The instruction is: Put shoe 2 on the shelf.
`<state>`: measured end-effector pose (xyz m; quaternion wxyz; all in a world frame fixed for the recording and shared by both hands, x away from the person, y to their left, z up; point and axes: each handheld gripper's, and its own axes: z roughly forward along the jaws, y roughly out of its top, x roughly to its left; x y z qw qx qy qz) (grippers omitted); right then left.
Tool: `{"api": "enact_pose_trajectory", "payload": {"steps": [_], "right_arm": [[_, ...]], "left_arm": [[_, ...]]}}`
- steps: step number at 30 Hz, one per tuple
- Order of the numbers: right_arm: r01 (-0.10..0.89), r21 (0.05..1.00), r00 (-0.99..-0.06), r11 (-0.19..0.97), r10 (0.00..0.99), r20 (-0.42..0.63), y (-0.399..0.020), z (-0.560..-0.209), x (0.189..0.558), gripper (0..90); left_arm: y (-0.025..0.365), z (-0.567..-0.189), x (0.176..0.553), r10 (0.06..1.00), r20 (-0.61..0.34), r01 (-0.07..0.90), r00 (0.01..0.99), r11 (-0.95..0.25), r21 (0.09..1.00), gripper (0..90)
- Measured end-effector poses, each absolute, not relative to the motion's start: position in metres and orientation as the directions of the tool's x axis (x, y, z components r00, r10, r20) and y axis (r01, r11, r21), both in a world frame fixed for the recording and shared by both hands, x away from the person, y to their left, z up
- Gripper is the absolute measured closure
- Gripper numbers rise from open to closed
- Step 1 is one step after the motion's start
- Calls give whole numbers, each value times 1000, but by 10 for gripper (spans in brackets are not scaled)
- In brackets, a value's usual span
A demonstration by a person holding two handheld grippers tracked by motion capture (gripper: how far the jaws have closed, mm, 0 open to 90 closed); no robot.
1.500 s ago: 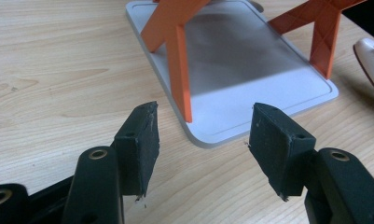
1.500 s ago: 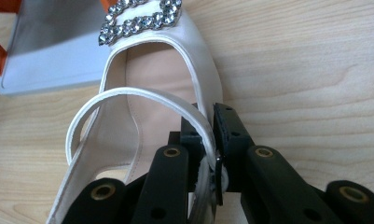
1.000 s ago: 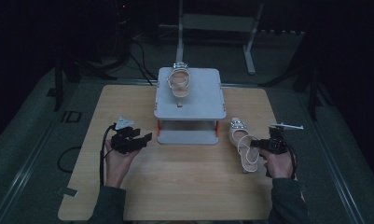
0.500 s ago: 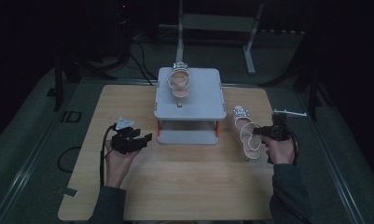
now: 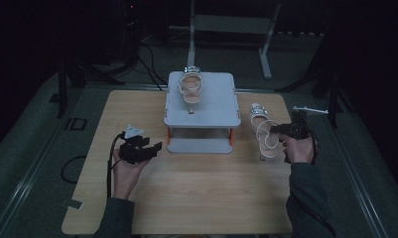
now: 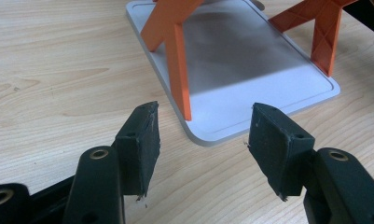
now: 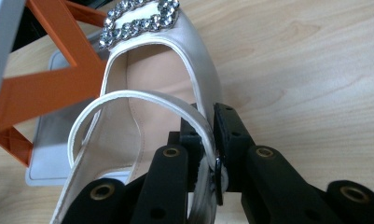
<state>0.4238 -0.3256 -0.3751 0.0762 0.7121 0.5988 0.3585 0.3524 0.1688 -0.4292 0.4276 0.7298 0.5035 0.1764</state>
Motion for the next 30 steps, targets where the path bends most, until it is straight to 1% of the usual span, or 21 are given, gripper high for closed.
{"api": "enact_pose_trajectory", "payload": {"steps": [6,15,27,30], "right_arm": [[796,547,19,-260,913,407,-320,-367,433,833],[795,543,22,-270,908,418,-314,-359,440,834],[781,552,31,-293,900,434,-309,-337,451,833],[778,557,35,-289,906,422,-306,-333,454,833]], "left_arm": [[169,-429,352,886,-174,583,429,-125,803,433],[167,-429,352,883,-170,583,437,-134,801,433],[162,-430,352,878,-170,585,448,-144,798,433],[163,-430,352,878,-171,583,447,-141,800,433]]}}
